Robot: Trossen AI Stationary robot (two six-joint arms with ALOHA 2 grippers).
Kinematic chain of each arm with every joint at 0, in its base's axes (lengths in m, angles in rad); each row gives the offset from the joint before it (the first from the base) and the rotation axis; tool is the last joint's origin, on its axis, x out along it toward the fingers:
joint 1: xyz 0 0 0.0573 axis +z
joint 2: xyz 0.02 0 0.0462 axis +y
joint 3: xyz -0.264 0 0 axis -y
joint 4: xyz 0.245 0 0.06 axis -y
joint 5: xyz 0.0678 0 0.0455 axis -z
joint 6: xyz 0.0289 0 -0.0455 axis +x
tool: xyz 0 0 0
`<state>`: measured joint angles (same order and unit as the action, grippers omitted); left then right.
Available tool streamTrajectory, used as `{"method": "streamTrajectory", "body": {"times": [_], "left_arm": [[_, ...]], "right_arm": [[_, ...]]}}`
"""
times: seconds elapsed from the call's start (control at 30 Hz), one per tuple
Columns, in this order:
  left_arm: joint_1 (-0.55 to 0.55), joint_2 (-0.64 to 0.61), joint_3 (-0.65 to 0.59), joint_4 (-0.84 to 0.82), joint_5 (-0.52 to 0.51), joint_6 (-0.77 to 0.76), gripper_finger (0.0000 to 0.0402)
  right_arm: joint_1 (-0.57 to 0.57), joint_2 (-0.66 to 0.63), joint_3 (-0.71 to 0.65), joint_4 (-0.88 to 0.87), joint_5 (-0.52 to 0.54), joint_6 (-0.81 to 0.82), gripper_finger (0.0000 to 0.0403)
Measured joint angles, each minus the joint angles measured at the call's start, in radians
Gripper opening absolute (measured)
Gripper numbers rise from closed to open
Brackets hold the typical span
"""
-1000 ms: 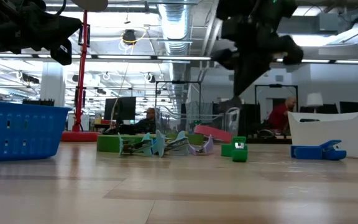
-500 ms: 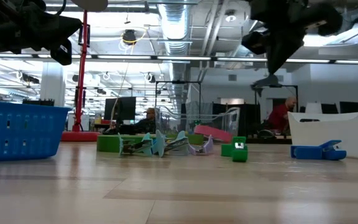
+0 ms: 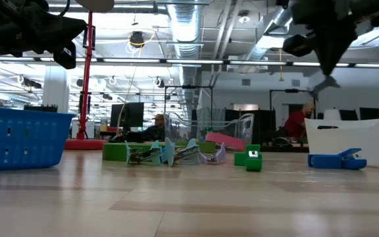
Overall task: Pick and place Stapler, Stapler remover, tape
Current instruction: Put the black stapler remover into the white bin
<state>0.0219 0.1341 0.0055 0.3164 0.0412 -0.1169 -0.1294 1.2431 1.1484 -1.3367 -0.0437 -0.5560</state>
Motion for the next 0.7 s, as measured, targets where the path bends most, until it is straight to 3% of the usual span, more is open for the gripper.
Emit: {"method": "streamTrajectory", "body": {"times": [0.23, 0.7], "left_arm": [[0.000, 0.000, 0.000, 0.000, 0.000, 0.000, 0.0008], [0.000, 0.000, 0.000, 0.000, 0.000, 0.000, 0.0008]], "right_arm": [[-0.050, -0.017, -0.051, -0.097, -0.004, 0.000, 0.0000], [-0.058, -0.019, -0.093, -0.086, -0.008, 0.018, 0.0004]]}}
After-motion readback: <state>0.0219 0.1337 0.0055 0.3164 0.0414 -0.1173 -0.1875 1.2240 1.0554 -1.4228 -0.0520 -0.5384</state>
